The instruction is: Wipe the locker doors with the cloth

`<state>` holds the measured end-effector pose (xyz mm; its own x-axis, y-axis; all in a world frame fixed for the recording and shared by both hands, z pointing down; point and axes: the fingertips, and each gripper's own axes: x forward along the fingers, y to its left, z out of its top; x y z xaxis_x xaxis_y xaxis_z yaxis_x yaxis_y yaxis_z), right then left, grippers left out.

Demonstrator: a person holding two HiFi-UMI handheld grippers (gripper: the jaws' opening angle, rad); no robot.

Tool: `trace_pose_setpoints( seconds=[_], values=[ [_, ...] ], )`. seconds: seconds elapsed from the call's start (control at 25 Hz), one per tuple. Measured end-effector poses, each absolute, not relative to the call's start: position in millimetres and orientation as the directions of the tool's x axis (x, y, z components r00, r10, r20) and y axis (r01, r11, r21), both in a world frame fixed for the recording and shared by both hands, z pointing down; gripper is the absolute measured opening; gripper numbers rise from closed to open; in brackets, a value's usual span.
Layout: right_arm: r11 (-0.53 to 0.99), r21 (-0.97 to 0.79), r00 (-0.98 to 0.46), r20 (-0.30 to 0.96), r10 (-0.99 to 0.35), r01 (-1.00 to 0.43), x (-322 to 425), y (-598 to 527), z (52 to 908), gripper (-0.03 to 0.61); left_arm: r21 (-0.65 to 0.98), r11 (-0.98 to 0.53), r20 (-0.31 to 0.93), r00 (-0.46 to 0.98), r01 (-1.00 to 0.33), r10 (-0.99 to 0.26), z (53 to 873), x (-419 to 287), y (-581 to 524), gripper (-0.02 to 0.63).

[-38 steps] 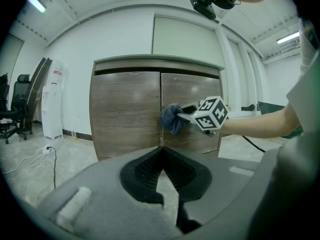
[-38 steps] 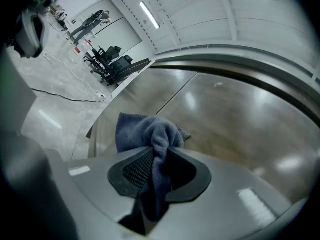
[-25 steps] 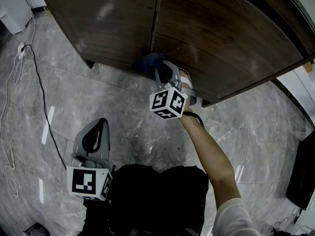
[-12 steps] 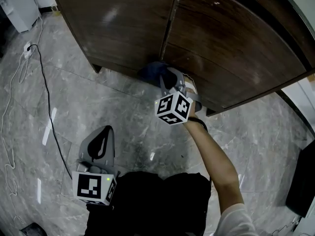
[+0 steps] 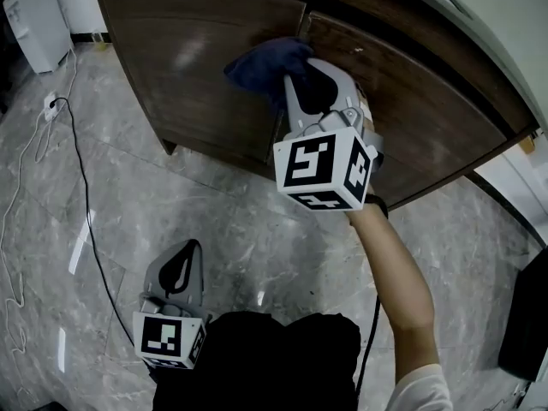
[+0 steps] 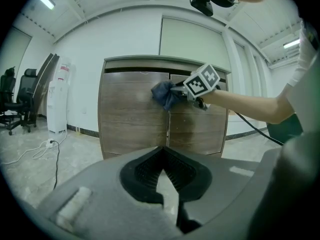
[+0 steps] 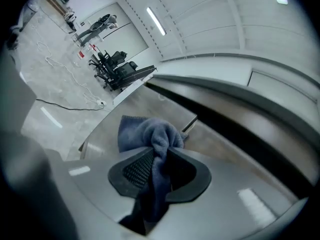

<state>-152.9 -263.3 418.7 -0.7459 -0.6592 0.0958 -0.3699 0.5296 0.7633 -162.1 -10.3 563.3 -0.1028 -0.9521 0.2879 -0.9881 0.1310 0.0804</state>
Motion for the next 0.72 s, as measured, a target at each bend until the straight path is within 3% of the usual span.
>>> trace_pose_setpoints(
  seconds=[0.36, 0.72],
  values=[
    [0.476, 0.761, -0.753, -0.025, -0.658, -0.441, -169.4, -262.5, 334.6, 0.081, 0.072, 0.136, 0.269, -0.112, -0.988, -0.957, 549.8, -165.9, -4.6, 0.003],
    [0.473, 0.801, -0.739, 0.057, -0.671, -0.368, -191.0, -263.0, 422.1, 0.081, 0.059, 0.176, 0.296, -0.151, -0.983, -0.943, 563.0, -183.0, 5.1, 0.002]
  ],
)
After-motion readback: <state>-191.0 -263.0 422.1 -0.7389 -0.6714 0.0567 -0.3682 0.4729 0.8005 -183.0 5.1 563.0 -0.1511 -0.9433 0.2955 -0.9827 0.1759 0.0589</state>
